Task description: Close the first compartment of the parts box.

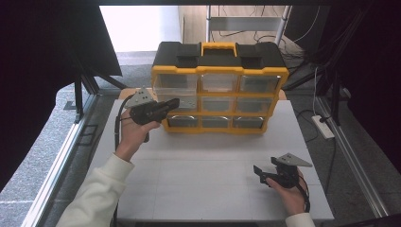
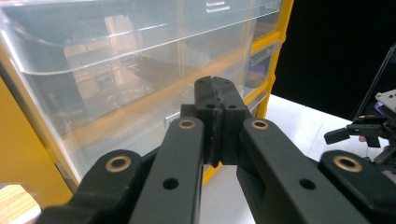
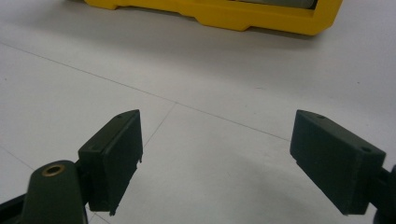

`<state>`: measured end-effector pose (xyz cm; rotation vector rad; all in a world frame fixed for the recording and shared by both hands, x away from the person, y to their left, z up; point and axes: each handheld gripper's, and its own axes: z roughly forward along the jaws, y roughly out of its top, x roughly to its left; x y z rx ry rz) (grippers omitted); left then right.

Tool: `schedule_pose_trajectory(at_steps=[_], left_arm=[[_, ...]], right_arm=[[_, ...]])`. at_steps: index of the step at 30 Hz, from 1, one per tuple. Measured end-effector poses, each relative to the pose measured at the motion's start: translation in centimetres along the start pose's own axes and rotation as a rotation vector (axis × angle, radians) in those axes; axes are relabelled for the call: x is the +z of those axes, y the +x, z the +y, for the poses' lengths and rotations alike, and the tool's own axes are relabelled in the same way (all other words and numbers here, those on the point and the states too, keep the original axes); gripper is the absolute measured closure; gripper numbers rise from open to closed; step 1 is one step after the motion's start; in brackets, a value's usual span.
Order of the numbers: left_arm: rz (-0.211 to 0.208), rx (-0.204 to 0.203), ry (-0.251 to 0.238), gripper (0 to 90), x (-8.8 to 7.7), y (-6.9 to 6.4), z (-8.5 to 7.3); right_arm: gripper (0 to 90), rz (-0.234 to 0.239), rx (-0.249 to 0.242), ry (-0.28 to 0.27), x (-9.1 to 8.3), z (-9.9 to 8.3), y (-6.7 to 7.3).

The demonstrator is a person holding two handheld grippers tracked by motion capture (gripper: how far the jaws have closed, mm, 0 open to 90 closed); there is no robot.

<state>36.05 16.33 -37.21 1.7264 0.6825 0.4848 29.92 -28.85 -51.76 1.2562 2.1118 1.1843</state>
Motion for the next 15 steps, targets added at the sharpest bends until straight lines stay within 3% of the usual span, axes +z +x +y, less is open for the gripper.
schedule_pose_trajectory(at_steps=[15], left_arm=[[0.022,0.004,0.015,89.1,0.64,0.6,0.66]], right_arm=[[17.2,-0.001,-0.002,0.0,0.0,0.0,0.01]])
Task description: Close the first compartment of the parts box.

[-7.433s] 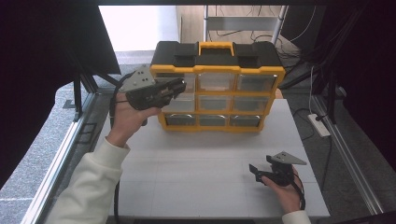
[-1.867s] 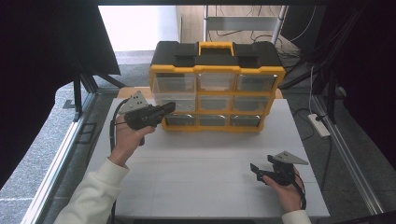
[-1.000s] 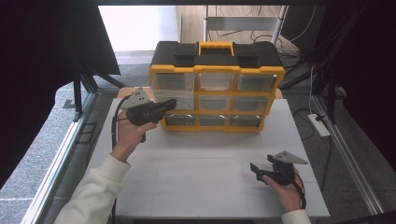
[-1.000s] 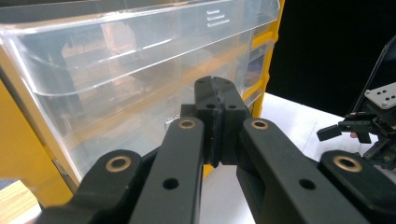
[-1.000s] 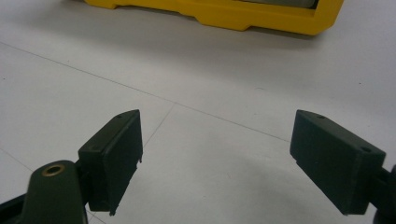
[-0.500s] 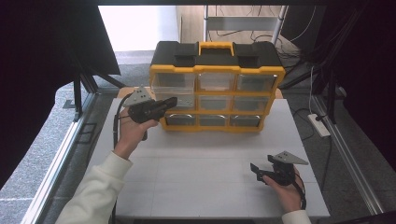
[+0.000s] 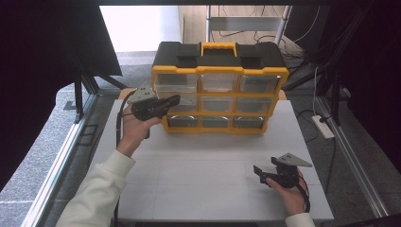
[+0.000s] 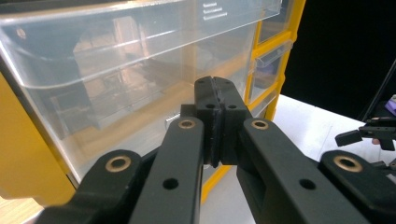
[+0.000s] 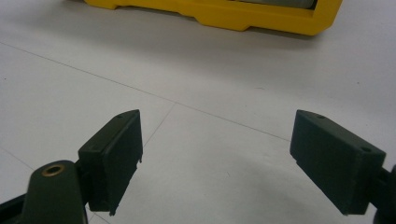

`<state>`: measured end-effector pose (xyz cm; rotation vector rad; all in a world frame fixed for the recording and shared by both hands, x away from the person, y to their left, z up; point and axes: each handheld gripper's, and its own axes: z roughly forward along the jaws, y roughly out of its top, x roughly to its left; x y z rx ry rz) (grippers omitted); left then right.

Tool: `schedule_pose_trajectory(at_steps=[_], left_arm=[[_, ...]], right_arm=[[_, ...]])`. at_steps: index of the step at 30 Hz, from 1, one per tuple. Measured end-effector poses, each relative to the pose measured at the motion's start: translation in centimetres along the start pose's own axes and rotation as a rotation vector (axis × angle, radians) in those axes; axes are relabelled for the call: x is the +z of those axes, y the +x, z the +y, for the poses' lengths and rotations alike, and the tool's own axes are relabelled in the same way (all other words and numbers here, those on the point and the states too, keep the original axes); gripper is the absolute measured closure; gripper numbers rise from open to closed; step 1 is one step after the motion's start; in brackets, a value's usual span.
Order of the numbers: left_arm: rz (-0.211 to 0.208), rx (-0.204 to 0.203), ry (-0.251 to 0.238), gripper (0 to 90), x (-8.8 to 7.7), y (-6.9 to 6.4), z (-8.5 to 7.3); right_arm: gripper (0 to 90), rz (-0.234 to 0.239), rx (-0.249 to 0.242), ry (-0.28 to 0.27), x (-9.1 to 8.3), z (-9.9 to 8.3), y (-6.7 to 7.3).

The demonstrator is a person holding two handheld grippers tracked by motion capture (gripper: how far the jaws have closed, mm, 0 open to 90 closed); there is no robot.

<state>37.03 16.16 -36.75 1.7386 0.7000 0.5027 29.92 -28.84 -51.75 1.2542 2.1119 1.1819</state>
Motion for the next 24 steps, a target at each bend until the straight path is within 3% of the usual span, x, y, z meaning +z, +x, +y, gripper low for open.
schedule_pose_trajectory(at_steps=[24], left_arm=[[0.035,-0.011,0.009,89.0,1.3,1.6,0.3]], right_arm=[[17.1,-0.002,0.01,-0.005,-0.2,0.0,-0.1]])
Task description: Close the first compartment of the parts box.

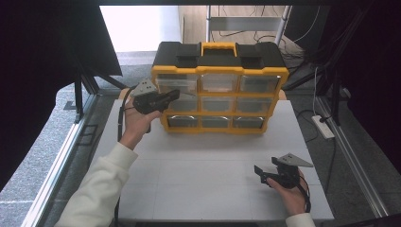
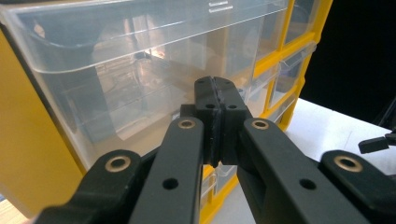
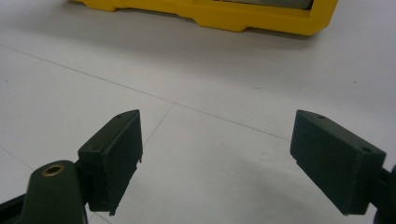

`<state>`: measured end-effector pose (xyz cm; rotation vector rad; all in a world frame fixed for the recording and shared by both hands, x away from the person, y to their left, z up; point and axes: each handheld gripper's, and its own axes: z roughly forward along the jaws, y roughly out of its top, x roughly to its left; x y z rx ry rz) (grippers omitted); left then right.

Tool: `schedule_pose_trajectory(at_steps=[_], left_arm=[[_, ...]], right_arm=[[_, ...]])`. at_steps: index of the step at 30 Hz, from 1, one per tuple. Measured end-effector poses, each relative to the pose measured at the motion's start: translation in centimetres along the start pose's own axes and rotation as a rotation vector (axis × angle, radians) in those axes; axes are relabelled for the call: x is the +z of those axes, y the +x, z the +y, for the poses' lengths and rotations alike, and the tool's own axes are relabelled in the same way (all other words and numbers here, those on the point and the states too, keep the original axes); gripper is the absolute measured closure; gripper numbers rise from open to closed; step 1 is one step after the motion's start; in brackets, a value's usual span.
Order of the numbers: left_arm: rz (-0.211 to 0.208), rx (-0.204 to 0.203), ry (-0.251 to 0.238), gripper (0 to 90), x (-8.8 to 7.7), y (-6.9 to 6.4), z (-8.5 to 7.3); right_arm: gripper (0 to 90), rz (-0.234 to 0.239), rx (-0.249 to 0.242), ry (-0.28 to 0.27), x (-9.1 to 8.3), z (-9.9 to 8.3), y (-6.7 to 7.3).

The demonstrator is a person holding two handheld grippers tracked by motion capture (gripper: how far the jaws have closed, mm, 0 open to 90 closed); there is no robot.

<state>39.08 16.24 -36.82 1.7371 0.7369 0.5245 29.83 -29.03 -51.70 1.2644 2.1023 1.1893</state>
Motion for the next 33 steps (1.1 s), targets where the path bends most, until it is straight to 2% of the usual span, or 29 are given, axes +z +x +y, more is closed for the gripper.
schedule_pose_trajectory(at_steps=[14,20,23,33], left_arm=[[0.021,0.002,0.008,88.9,0.5,0.4,0.3],[0.03,-0.01,0.008,88.9,0.9,0.9,0.4],[0.043,-0.015,-0.007,89.0,0.9,1.1,0.4],[0.047,-0.019,-0.004,88.9,1.4,1.3,0.4]], right_arm=[[17.1,0.0,-0.001,-0.001,0.0,0.0,0.0],[17.1,0.0,-0.002,-0.001,0.0,0.0,0.0],[17.1,0.0,-0.001,-0.001,0.0,0.0,0.0],[17.1,0.0,-0.003,0.001,0.0,0.0,0.0]])
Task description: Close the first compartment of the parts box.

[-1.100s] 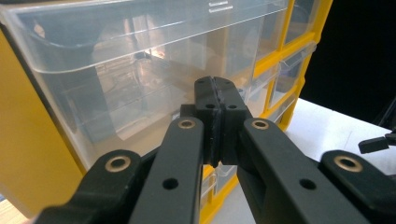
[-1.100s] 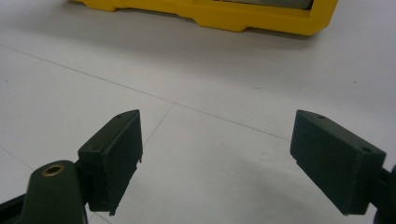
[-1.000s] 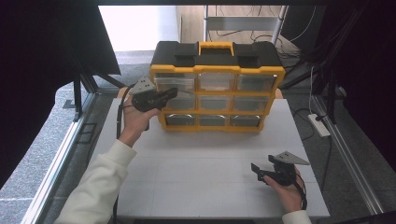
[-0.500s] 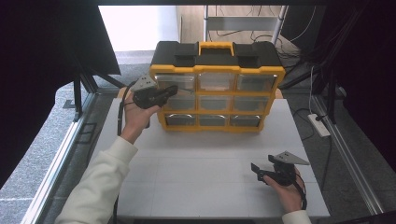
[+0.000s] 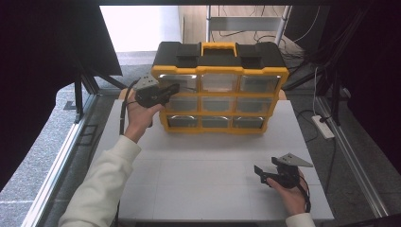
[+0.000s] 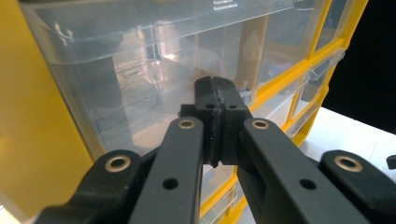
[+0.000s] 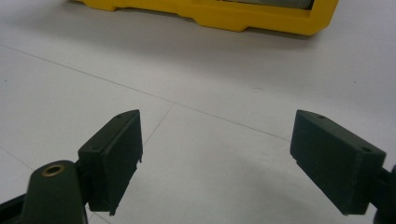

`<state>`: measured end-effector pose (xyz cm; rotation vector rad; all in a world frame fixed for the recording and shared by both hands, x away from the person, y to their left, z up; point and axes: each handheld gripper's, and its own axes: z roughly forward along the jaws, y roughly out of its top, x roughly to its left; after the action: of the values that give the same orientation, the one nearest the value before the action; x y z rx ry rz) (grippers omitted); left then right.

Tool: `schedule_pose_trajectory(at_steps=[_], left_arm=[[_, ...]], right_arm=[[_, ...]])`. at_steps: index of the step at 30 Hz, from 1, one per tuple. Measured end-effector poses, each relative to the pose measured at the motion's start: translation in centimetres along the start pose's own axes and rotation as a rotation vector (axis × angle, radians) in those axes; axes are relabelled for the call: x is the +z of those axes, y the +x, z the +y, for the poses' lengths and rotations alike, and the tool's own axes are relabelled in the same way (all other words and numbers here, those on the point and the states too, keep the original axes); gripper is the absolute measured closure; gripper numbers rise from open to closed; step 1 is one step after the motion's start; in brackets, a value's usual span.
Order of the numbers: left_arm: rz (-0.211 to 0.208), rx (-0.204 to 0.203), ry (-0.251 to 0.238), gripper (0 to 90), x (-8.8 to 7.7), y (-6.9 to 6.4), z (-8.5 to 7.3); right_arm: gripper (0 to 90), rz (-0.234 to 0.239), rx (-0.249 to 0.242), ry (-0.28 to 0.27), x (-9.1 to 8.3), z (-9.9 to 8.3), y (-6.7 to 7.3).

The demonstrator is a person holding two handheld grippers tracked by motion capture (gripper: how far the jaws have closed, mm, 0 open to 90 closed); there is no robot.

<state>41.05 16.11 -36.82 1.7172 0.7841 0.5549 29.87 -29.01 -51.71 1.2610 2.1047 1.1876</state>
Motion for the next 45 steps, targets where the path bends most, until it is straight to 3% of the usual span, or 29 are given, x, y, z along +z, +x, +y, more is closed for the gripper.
schedule_pose_trajectory(at_steps=[9,20,35,45], left_arm=[[0.003,0.003,-0.003,88.6,0.1,0.2,-0.1],[0.001,0.02,-0.011,88.7,-1.3,0.1,-0.4],[-0.043,0.049,-0.015,88.6,-1.7,-1.3,-1.0],[-0.063,0.054,-0.02,87.8,-3.4,-2.4,-2.1]], right_arm=[[17.1,0.003,0.003,-0.001,0.0,0.0,-0.1],[17.1,0.008,0.007,-0.002,0.1,0.0,-0.1],[17.1,0.008,0.015,-0.005,-0.2,-0.1,-0.4],[17.1,0.004,0.013,0.0,-0.5,-0.4,-0.3]])
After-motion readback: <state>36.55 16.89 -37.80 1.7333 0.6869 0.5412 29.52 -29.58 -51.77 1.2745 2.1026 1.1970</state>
